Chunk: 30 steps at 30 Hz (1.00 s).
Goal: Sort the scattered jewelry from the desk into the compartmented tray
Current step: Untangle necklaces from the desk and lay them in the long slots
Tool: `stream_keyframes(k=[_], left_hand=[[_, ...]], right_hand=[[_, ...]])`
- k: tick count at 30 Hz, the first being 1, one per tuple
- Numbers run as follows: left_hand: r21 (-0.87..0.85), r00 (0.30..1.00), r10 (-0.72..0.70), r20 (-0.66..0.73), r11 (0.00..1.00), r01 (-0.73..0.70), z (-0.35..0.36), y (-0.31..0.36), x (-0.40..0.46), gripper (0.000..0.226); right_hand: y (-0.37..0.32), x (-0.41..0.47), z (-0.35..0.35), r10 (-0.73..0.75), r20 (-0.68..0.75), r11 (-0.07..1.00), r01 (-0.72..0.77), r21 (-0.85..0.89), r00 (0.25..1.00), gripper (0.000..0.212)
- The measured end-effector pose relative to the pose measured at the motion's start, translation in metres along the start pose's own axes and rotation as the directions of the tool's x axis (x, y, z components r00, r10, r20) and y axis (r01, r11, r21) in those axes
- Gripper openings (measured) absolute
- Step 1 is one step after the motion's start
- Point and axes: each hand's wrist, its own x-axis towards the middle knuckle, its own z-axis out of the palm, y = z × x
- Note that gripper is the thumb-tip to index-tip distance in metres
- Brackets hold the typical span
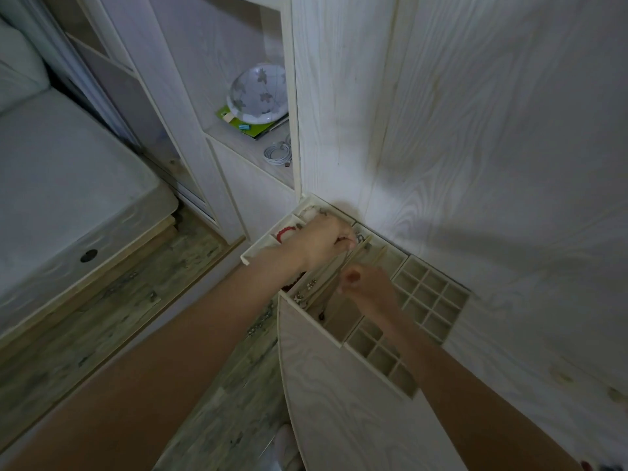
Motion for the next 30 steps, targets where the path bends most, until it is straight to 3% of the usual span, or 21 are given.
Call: stream_keyframes(k=[3,8,10,25,30], left_hand=[[0.029,1.000,0.016,0.020,0.999,-0.017,0.008,0.003,0.008,0.021],[0.000,0.999,0.037,0.030,0.999,-0.037,0.016,0.009,0.019,0.017],[-0.041,0.999,0.023,0.033,0.999,-0.022,0.018,0.008,0.023,0.015],[0.028,0.999,0.023,0.045,0.999,-0.025,0.032,0.007,0.064,0.016],[0.115,0.995,-0.007,0.097,0.993,-0.004,0.038,0.009,0.080,0.020]], right_hand=[[-0.001,0.008,-0.019,0.014,0.037,0.992,-0.019,0.127,0.999,0.025],[-0.003,0.018,-0.036,-0.034,0.009,0.971,0.031,0.237,0.999,0.008],[-0.004,0.020,-0.041,-0.045,-0.009,0.961,0.046,0.274,0.999,0.011],[0.019,0.047,-0.045,0.080,-0.032,0.996,-0.079,0.030,0.996,0.021],[0.029,0.057,-0.044,0.135,-0.048,0.987,-0.130,0.096,0.990,0.016]])
